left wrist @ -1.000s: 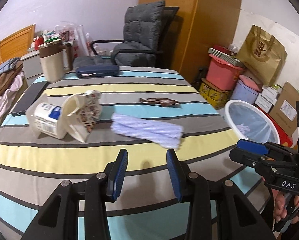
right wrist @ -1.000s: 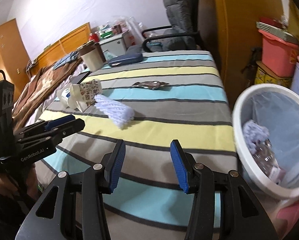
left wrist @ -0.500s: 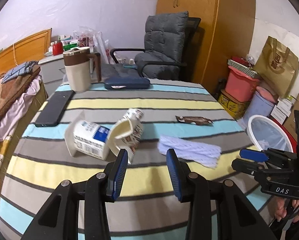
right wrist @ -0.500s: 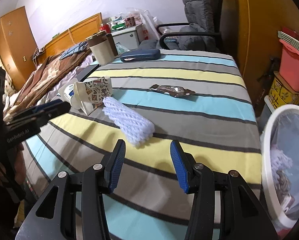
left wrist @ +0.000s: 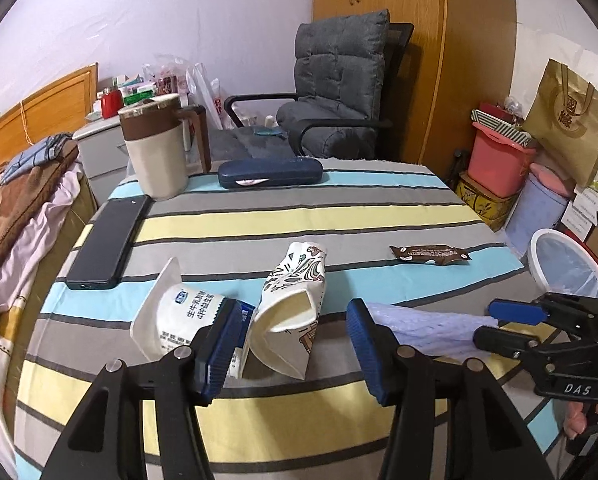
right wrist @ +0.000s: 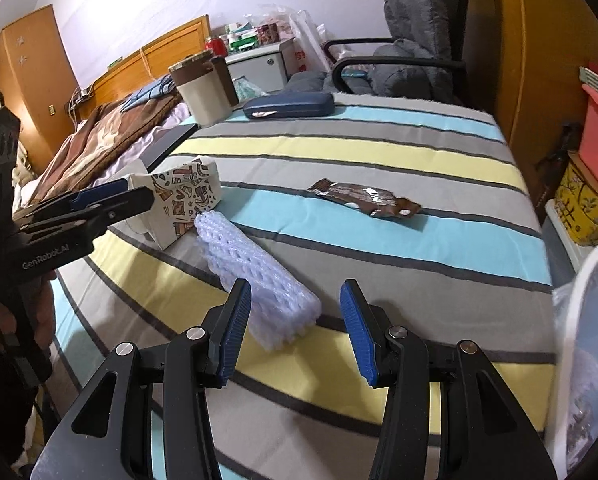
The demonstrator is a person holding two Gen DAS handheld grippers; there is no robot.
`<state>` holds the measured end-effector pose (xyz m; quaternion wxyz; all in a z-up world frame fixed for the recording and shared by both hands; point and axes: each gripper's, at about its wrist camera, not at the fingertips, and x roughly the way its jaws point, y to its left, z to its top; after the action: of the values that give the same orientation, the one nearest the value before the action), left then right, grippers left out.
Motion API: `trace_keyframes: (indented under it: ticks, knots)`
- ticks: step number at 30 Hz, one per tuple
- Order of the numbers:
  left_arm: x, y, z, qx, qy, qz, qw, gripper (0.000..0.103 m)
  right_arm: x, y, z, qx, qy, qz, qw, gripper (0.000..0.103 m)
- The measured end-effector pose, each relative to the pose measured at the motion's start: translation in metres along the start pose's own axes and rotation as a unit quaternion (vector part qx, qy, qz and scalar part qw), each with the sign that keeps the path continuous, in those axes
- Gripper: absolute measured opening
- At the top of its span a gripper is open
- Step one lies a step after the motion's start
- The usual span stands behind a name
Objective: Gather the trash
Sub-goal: 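Grasp the patterned paper cup with the left tool while the right tool grasps another foam net, then carry the paper cup and foam net over the trash bin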
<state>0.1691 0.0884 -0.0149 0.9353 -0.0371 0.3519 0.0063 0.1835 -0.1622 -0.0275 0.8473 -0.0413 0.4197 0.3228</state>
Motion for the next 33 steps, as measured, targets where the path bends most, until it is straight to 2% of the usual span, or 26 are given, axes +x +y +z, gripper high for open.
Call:
trace_keyframes:
  ticks: [3, 5, 6, 7, 9, 12, 22, 33]
  knots:
    - [0.001, -0.001, -0.001, 0.0, -0.004, 0.0, 1.0, 0.05, 0.009, 0.003, 0.0, 0.0, 0.015, 0.007, 1.0, 0.049]
    - [0.003, -0.002, -0.001, 0.0, 0.001, -0.002, 1.0, 0.033, 0.012, 0.003, -0.001, 0.002, 0.024, 0.015, 1.0, 0.047]
    - [0.003, -0.004, -0.002, 0.002, 0.002, -0.001, 1.0, 0.033, 0.013, 0.005, -0.002, 0.003, 0.025, 0.019, 1.0, 0.038]
    - [0.003, -0.005, -0.003, 0.004, 0.002, 0.0, 1.0, 0.033, 0.012, 0.005, -0.003, 0.003, 0.025, 0.02, 0.999, 0.037]
    - [0.002, -0.007, -0.004, 0.002, 0.002, -0.003, 1.0, 0.032, 0.007, 0.006, -0.004, 0.004, 0.021, 0.022, 1.0, 0.026]
    - [-0.003, -0.007, -0.007, -0.013, 0.001, -0.015, 0.9998, 0.03, 0.0, 0.003, -0.007, 0.012, 0.012, 0.019, 1.0, 0.022]
    - [-0.033, -0.03, -0.022, -0.023, -0.011, -0.041, 0.9988, 0.029, -0.037, -0.01, -0.021, 0.057, -0.024, -0.001, 0.998, 0.021]
    - [-0.056, -0.068, -0.044, -0.023, 0.001, -0.07, 0.9973, 0.029, -0.065, -0.015, -0.035, 0.069, -0.048, -0.034, 0.996, 0.021]
